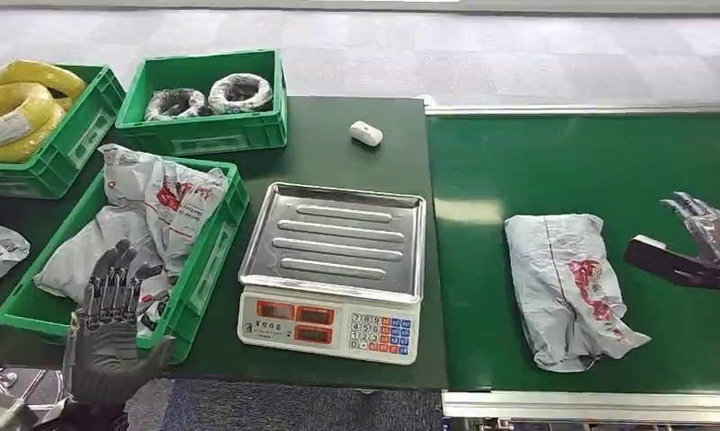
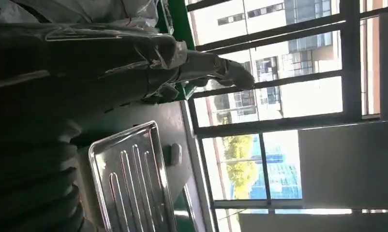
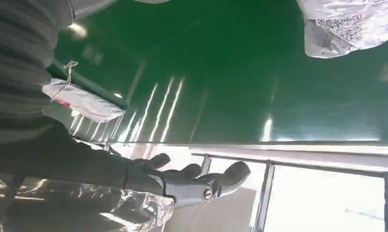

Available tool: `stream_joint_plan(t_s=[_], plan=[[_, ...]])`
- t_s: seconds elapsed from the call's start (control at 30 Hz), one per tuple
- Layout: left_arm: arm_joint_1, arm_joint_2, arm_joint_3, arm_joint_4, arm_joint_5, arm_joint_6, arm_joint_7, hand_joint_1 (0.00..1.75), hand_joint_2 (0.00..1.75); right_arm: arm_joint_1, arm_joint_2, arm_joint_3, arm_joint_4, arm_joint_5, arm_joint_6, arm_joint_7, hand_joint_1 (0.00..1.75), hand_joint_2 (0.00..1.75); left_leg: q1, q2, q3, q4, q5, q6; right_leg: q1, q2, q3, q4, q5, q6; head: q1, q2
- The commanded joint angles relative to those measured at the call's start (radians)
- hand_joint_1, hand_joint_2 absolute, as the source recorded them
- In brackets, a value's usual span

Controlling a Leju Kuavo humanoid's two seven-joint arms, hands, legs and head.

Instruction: Moved the parcel from conveyor to table for the left to box.

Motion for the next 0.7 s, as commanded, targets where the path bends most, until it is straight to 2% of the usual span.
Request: stream_joint_plan(t_s=[0.03,0.1,0.4,0.47,0.67,0.7], plan=[[-0.031,0.023,-0.060,0.100,-0.008,-0.011,0.001,0.00,1.75,-0.141,0.185,0.053,0.196,0.042,-0.026,0.013,0.00,1.75,0.000,0.005,0.003,-0.002,0.000,0.000,0.000,0.004,0.001,-0.001,0.001,-0.001,0.000,0.000],[-0.033,0.026,-0.066,0.109,-0.014,-0.009,0.001,0.00,1.75,-0.131,0.208,0.052,0.196,0.040,-0.030,-0.012,0.00,1.75,0.000,0.005,0.004,-0.002,0.000,-0.001,0.001,0.004,0.002,-0.003,0.002,-0.001,0.001,0.000],[-0.031,0.030,-0.066,0.111,-0.014,-0.010,0.001,0.00,1.75,-0.136,0.209,0.060,0.201,0.051,-0.030,-0.029,0.00,1.75,0.000,0.003,0.003,-0.002,0.000,-0.001,0.000,0.002,0.002,-0.003,0.001,-0.002,0.000,0.000],[-0.030,0.047,-0.076,0.123,-0.015,-0.010,0.001,0.00,1.75,-0.139,0.247,0.071,0.216,0.063,-0.023,-0.047,0.00,1.75,0.000,0.002,0.002,-0.001,0.000,-0.001,0.000,0.001,0.001,-0.001,0.001,-0.002,0.000,0.000],[-0.025,0.056,-0.094,0.127,-0.021,0.004,0.001,0.00,1.75,-0.038,0.308,0.034,0.202,0.020,-0.119,-0.080,0.00,1.75,0.001,0.004,0.006,-0.004,0.001,-0.001,0.001,0.003,0.004,-0.004,0.002,-0.003,0.000,0.000],[-0.025,0.056,-0.094,0.127,-0.021,0.004,0.001,0.00,1.75,-0.038,0.308,0.034,0.202,0.020,-0.119,-0.080,0.00,1.75,0.001,0.001,0.004,-0.002,0.000,-0.001,0.002,0.001,0.003,-0.003,0.001,-0.002,0.000,0.000]])
